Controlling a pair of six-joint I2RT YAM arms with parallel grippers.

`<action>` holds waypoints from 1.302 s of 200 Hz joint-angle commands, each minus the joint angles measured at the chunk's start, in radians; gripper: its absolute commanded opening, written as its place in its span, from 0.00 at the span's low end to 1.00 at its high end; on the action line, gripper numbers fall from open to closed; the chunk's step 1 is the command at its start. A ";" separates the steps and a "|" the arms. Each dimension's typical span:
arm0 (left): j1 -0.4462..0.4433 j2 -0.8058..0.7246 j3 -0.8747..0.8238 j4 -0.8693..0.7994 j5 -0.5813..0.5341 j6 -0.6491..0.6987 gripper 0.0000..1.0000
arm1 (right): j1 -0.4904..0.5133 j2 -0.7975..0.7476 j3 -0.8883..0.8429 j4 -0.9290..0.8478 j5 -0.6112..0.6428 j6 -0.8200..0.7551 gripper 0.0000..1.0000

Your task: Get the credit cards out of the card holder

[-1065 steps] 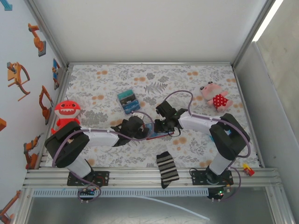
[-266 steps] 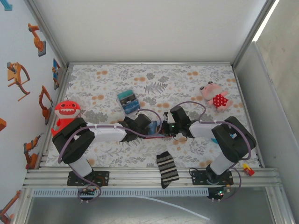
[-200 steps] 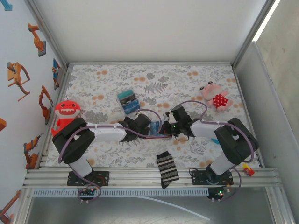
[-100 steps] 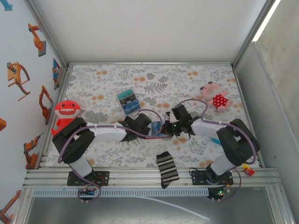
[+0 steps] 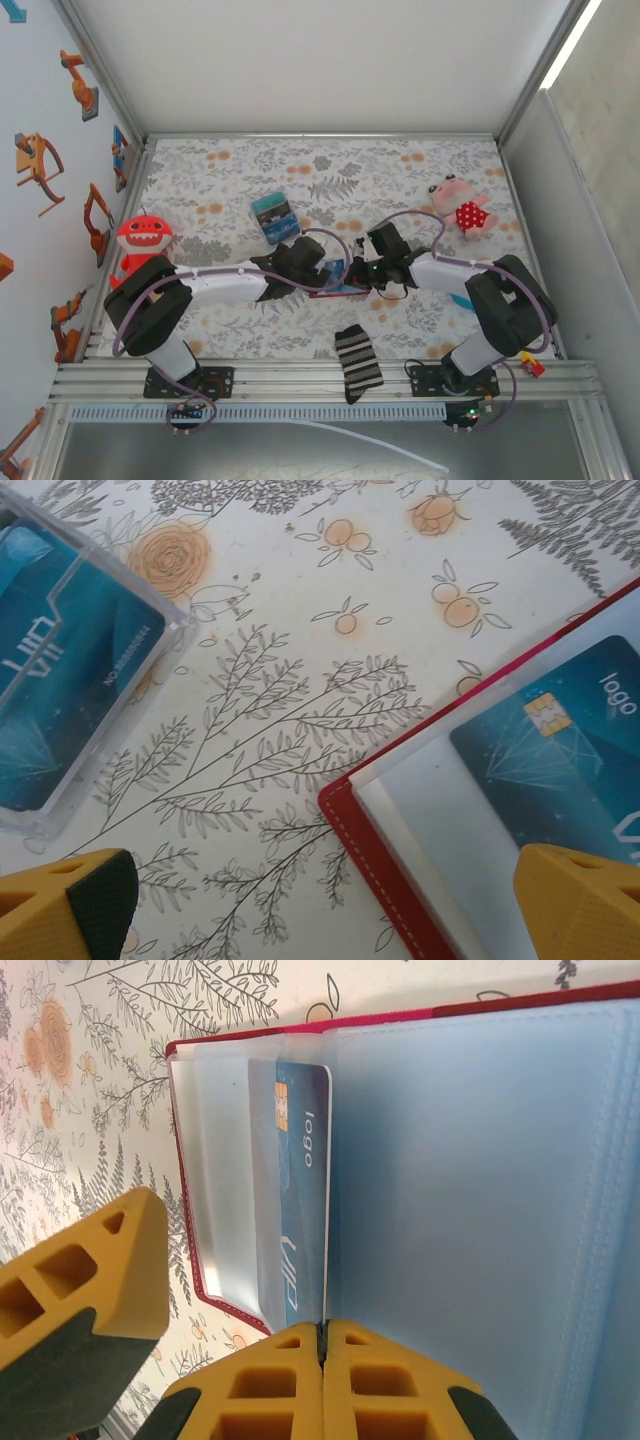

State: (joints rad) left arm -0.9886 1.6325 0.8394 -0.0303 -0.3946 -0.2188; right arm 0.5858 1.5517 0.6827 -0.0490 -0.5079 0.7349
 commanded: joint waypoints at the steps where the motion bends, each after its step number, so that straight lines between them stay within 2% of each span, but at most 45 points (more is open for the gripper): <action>1: -0.005 0.038 0.030 0.014 0.046 0.032 0.97 | -0.007 -0.027 0.011 -0.030 0.019 -0.017 0.02; 34: -0.005 0.073 0.036 -0.007 0.055 0.036 0.97 | -0.005 -0.028 0.005 -0.021 0.016 -0.014 0.05; 83: -0.005 0.088 0.026 -0.028 0.063 0.029 0.97 | -0.006 -0.039 -0.027 0.049 -0.001 0.007 0.19; 114: -0.008 0.091 0.026 -0.026 0.071 0.022 0.97 | -0.006 -0.029 -0.064 0.151 -0.024 0.043 0.20; 149: -0.010 0.100 0.027 -0.024 0.074 0.018 0.97 | -0.006 -0.004 -0.106 0.297 -0.070 0.091 0.20; 183: -0.010 0.104 0.026 -0.022 0.079 0.015 0.97 | -0.005 0.012 -0.117 0.341 -0.075 0.096 0.20; 224: -0.010 0.099 0.027 -0.025 0.070 0.014 0.97 | -0.005 0.025 -0.118 0.319 -0.051 0.085 0.08; 260: -0.010 0.087 0.018 -0.042 0.042 0.020 0.97 | -0.004 -0.039 -0.093 0.183 0.010 0.026 0.02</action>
State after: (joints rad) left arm -0.9890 1.7164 0.8555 -0.0319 -0.3344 -0.2043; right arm 0.5846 1.5642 0.5739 0.2340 -0.5488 0.8108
